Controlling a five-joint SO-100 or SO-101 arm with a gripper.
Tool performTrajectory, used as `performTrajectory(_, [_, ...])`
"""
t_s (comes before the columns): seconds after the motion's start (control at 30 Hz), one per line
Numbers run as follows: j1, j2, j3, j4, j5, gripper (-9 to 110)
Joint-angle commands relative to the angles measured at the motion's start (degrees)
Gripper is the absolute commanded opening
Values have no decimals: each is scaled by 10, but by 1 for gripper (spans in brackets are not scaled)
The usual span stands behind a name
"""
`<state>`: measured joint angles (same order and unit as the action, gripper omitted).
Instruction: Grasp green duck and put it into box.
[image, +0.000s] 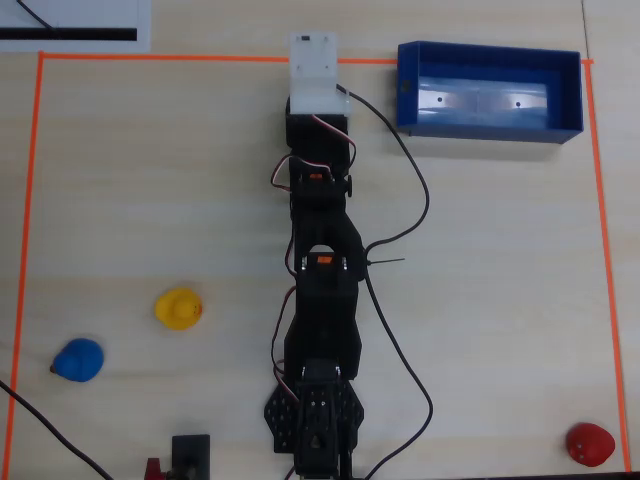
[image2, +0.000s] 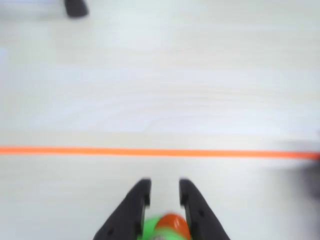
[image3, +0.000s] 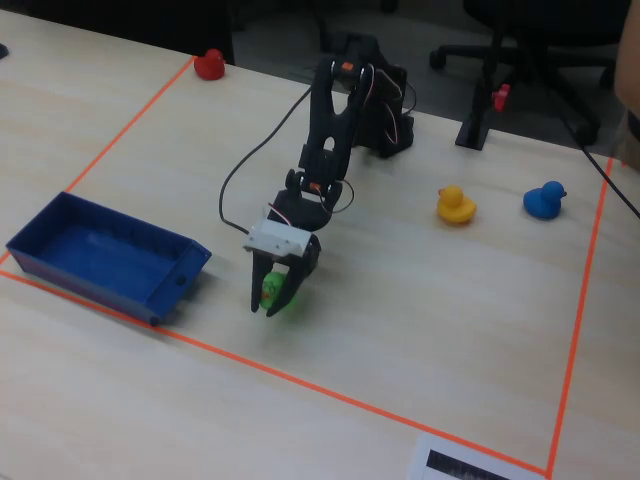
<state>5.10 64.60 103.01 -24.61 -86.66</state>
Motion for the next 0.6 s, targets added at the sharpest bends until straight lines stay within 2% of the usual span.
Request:
performTrajectory(0.0, [30,197,17,161,59,0])
performTrajectory(0.1, [60,255,10,232,83,0])
performTrajectory(0.2, [103,231,-58,274,87,0])
performTrajectory(0.33, [167,123,-233,319,88,0])
performTrajectory(0.57, [250,-108,-521,316,71,0])
